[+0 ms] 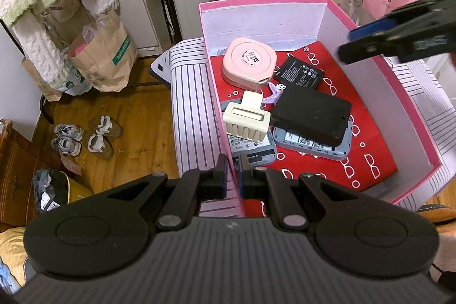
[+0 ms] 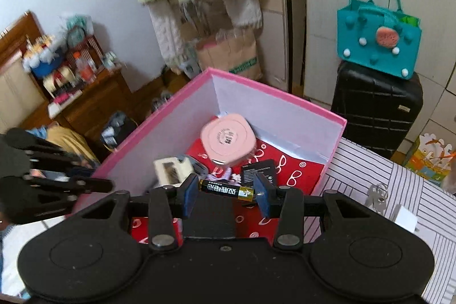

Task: Organize rigid objects
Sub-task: 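Carry the AA battery into the box and release it, then move the right gripper back toward the white charger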

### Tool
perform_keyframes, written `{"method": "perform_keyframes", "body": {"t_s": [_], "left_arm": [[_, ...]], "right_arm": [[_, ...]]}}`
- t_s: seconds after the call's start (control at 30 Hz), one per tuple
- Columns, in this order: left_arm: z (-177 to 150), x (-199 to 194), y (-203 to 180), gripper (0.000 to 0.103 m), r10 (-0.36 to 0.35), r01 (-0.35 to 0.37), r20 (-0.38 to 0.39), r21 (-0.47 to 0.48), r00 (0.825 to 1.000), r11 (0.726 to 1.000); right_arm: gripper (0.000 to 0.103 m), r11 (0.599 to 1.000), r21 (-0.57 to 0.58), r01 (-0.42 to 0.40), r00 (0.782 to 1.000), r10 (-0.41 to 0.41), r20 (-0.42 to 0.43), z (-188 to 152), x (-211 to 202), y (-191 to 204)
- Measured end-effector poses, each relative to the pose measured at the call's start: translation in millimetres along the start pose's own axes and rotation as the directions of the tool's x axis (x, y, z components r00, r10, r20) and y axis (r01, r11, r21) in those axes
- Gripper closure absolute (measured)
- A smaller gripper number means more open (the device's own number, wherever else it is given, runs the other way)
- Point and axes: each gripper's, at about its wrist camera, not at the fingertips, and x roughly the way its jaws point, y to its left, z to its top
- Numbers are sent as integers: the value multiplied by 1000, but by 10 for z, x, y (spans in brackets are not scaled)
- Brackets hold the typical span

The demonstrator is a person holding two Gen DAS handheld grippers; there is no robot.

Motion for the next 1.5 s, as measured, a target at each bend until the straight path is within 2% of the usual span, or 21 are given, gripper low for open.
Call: {"method": "perform_keyframes", "body": {"t_s": [0.2, 0.33, 0.47, 0.53, 0.67, 0.87, 0.97, 1.07, 1.2, 1.4, 1.5], "left_arm": [[4, -1, 8, 97, -1, 1, -1, -2, 1000, 1000], [12, -4, 14, 97, 3, -3, -3, 1, 1000, 1000], [21, -5, 18, 97, 1, -1, -4, -1, 1000, 1000], [26, -4, 4, 97, 3, -3, -4, -2, 1000, 1000], [25, 0, -26, 97, 10, -10, -1, 1, 1000, 1000], [4, -9, -3, 96, -2, 2, 11, -4, 1000, 1000], [-5, -17, 13, 96, -8, 8, 17, -8, 1000, 1000], [-10, -20, 12, 96, -7, 8, 20, -9, 1000, 1000], [-15, -30, -1, 96, -4, 3, 23, 6, 1000, 1000], [-29, -75, -3, 96, -7, 7, 33, -4, 999, 1000], [-37, -106, -11, 95, -5, 5, 38, -12, 999, 1000]], "right_arm": [[55, 996, -58, 70, 992, -75, -99, -1, 383, -36], [55, 982, -140, 124, 986, -138, -90, -15, 433, 45], [55, 979, -163, 127, 986, -142, -90, -21, 431, 30], [55, 982, -156, 105, 988, -120, -92, -30, 407, 30], [55, 990, -108, 88, 994, -93, -49, -71, 289, -4], [53, 1000, 25, 7, 998, -9, 65, -275, -254, -155], [52, 998, 59, 32, 994, -38, 101, -444, -496, -216], [52, 994, 61, 93, 984, -101, 146, -653, -729, -281], [49, 980, 52, 191, 958, -198, 206, -941, -924, -404], [43, 979, 130, 156, 955, -183, 232, -1326, -961, -702], [41, 977, 107, 183, 948, -205, 243, -1469, -921, -767]]}}
